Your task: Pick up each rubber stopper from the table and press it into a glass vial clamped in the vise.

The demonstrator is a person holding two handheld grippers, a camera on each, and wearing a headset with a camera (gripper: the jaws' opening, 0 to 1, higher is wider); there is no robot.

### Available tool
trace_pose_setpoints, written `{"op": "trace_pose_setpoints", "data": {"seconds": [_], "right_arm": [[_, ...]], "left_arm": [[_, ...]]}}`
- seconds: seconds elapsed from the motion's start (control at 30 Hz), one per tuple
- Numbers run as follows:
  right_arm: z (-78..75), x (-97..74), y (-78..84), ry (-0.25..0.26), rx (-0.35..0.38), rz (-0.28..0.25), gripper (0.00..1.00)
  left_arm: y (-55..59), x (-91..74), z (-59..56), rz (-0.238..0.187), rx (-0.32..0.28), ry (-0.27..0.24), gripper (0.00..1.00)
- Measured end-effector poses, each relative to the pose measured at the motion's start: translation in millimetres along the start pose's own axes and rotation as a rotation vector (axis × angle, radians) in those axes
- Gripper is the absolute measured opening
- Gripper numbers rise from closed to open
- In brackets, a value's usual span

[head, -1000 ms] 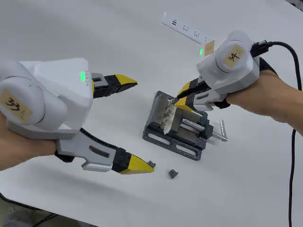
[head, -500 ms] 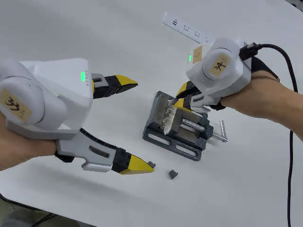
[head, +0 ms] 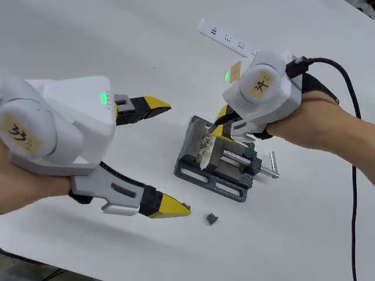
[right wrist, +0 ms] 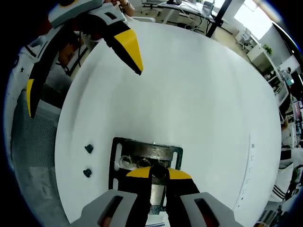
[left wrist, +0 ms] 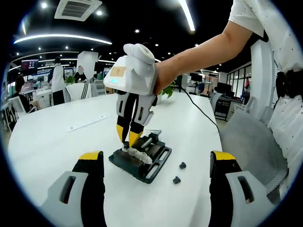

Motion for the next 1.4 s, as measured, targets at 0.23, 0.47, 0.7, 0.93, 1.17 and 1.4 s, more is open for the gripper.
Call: {"op": "trace_pose_setpoints", "data": {"seconds": [0.23, 0.47, 0.7, 0.93, 1.17, 1.4], "right_arm": [[0.9, 0.6, 1.0, 0.008, -0.008, -0.025, 0.07], [-1.8, -9.0, -3.9, 0.010, 0.016, -0.068, 0.13], [-8.2, -25.4, -1.2, -0.010, 0.093, -0.136, 0.07], [-6.0, -23.3, 1.9, -0.025, 0.110, -0.148, 0.03], [-2.9, -13.3, 2.0, -0.045, 0.108, -0.143, 0.01], [-2.1, -8.0, 2.9, -0.052, 0.105, -0.132, 0.00]], "left_arm": [[0.3, -1.5, 0.0, 0.002, -0.004, -0.003, 0.92], [1.0, -3.7, 1.3, 0.002, -0.004, -0.009, 0.92], [2.3, -4.8, 3.2, 0.003, -0.007, -0.014, 0.92], [2.6, -3.7, 2.3, 0.004, -0.008, -0.009, 0.92], [3.3, -3.4, 1.1, 0.006, -0.009, -0.003, 0.92], [4.4, -4.0, 1.3, 0.007, -0.012, -0.001, 0.91]]}}
Point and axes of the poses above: the centre of the closed fingertips' face, and the gripper's own axes: x roughly forward along the fingers, z roughly to its left, y roughly out of its underside, the point moved 1 cm from there along -x, roughly backward along the fingers, and after that the axes turned 9 degrees about z, right-handed, at the moved point
